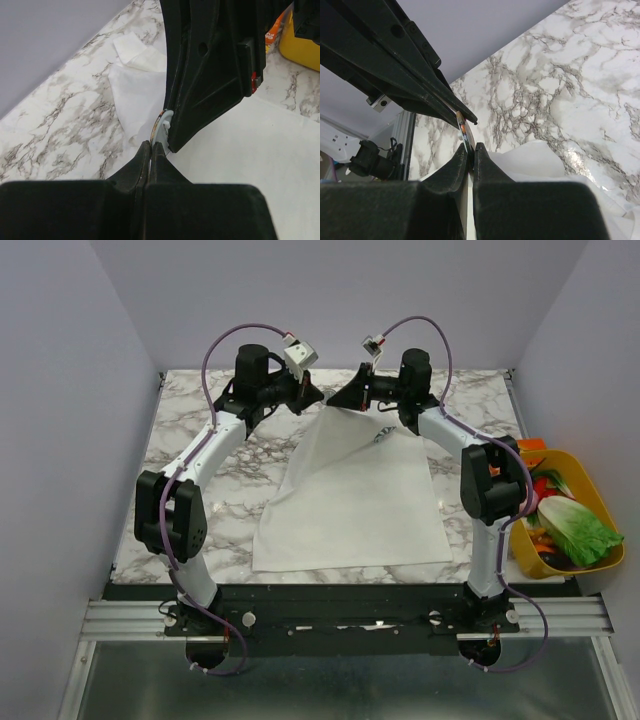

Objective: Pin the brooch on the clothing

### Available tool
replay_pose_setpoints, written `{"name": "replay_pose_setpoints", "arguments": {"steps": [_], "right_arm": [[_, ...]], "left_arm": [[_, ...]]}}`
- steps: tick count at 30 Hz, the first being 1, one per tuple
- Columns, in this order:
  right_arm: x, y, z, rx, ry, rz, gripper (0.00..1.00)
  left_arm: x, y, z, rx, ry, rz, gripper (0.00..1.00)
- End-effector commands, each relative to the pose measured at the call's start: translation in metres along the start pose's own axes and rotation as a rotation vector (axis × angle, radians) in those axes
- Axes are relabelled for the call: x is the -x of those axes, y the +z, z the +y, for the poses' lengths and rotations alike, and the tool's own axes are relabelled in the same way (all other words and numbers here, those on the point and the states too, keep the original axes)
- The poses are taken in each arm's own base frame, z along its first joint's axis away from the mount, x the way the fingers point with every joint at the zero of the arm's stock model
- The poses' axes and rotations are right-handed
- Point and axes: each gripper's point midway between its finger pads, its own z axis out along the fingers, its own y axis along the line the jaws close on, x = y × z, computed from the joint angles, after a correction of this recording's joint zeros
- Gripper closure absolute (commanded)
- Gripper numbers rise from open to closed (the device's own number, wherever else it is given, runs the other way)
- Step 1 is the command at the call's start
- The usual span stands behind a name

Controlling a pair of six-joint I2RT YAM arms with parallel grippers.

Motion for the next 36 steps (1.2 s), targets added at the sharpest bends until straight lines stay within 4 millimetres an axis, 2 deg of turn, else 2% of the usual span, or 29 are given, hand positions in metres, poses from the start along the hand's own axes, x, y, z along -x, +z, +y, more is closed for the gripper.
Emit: {"name": "replay_pose_setpoints", "arguments": {"steps": [1, 12, 21, 28, 36], "right_arm": [[0.029, -0.004, 0.018, 0.005, -0.070, -0.062, 0.98], [0.030, -0.003, 0.019, 0.011, -0.071, -0.063, 0.94], [0.032, -0.002, 0.018, 0.015, -0.075, -0.066, 0.87], [0.032, -0.002, 0.021, 0.030, -0.091, -0.067, 0.76], [0.033, -0.001, 0.019, 0.028, -0.085, -0.071, 0.75]], "left_arm": [[-0.003, -0.003, -0.008, -0.039, -0.028, 0.009, 1.00], [-0.006, -0.005, 0.001, -0.008, -0.047, 0.013, 1.00], [-0.007, -0.008, 0.012, 0.028, -0.092, -0.005, 1.00], [-0.004, -0.012, 0.020, 0.070, -0.096, -0.016, 1.00], [-0.005, -0.017, 0.025, 0.092, -0.122, -0.027, 1.00]]}}
